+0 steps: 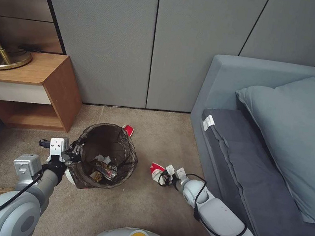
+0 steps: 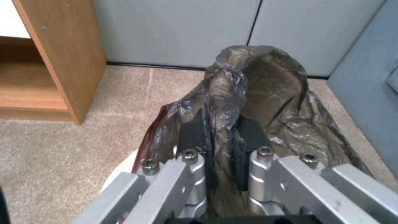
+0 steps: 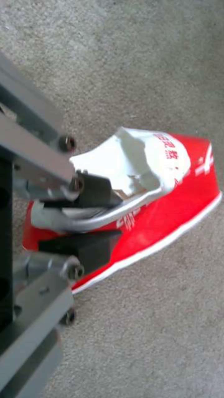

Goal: Pick up the trash bin, then pick up the garbage from the floor and place it into the trash bin.

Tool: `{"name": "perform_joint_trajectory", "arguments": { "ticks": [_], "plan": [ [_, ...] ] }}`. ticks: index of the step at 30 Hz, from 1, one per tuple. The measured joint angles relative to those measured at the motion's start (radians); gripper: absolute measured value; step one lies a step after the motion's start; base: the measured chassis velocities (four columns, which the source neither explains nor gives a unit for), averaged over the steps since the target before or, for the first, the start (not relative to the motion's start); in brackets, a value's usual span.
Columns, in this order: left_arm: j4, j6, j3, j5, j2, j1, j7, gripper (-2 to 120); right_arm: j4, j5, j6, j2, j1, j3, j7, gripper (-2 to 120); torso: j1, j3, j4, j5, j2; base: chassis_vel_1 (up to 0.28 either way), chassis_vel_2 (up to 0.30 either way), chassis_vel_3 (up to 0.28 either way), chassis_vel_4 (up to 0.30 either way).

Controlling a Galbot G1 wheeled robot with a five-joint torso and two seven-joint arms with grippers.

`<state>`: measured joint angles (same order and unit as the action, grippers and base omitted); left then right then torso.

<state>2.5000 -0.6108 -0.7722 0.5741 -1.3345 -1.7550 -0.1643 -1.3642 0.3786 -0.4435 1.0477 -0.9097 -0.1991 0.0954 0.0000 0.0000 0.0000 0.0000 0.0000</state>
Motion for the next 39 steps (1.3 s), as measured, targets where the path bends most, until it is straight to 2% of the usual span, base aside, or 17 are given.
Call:
{"name": "perform_joint_trajectory", "arguments": {
  "ticks": [2,8,14,16,17,19,21,23,26,27,33,39],
  "plan": [
    [0.0,0.0,0.001,0.0,0.0,0.0,0.0,8,-0.003,0.0,0.006,0.003,-0.006,0.009,-0.006,4,0.0,0.0,0.0,0.0,0.0,0.0,0.0,0.0,0.0],
    [0.0,0.0,0.001,-0.002,0.0,0.0,0.0,8,-0.018,-0.02,0.013,0.004,-0.021,0.031,-0.007,4,0.0,0.0,0.0,0.0,0.0,0.0,0.0,0.0,0.0],
    [0.0,0.0,0.001,-0.004,0.001,-0.002,0.0,8,-0.067,-0.064,0.043,0.007,-0.061,0.113,-0.015,4,0.0,0.0,0.0001,0.0001,0.0,0.0,0.0,0.0,0.0],
    [0.0,0.0,-0.001,-0.005,0.002,-0.003,0.0,8,-0.116,-0.07,0.049,-0.005,-0.084,0.154,-0.018,4,0.0,0.0,0.0,0.0001,0.0,0.0,0.0,0.0,0.0],
    [0.0,0.0,-0.002,-0.006,0.003,-0.003,0.0,8,-0.179,-0.069,0.054,-0.022,-0.107,0.191,-0.024,4,0.0,0.0,-0.0002,0.0001,0.0,0.0,0.0,0.0,0.0],
    [0.0,0.0,-0.002,-0.006,0.003,-0.003,-0.001,8,-0.197,-0.068,0.054,-0.027,-0.112,0.198,-0.026,4,0.0,0.0,-0.0002,0.0,0.0,0.0,0.0,0.0,0.0],
    [0.0,0.0,-0.001,-0.007,0.003,-0.002,-0.001,8,-0.331,-0.031,0.053,-0.058,-0.146,0.258,-0.043,4,0.0,0.0,-0.0001,0.0,0.0,0.0,0.0,0.0,0.0],
    [0.0,0.0,0.001,-0.007,0.003,-0.002,-0.001,8,-0.374,-0.018,0.051,-0.065,-0.155,0.279,-0.049,4,0.0,0.0,-0.0001,0.0001,0.0,0.0,0.0,0.0,0.0],
    [0.0,0.0,0.002,-0.008,0.005,-0.001,-0.001,8,-0.51,0.045,0.03,-0.085,-0.167,0.343,-0.071,4,0.0,0.0,0.0001,0.0,0.0,0.0,0.0,0.0,0.0],
    [0.0,0.0,0.002,-0.008,0.005,-0.001,-0.001,8,-0.51,0.045,0.03,-0.085,-0.167,0.343,-0.071,4,0.0,0.0,0.0001,0.0,0.0,0.0,0.0,0.0,0.0],
    [0.0,0.001,0.002,-0.007,0.007,-0.004,-0.001,8,-0.716,0.154,-0.013,-0.117,-0.155,0.406,-0.116,4,0.0,0.0,0.0001,0.0,0.0,0.0,0.0,0.0,0.0],
    [0.0,0.002,0.002,-0.007,0.011,-0.007,0.0,8,-0.89,0.253,-0.053,-0.147,-0.133,0.414,-0.144,4,0.0,0.0,0.0,-0.0001,0.0,0.0,0.0,0.0,0.0]
  ]
}}
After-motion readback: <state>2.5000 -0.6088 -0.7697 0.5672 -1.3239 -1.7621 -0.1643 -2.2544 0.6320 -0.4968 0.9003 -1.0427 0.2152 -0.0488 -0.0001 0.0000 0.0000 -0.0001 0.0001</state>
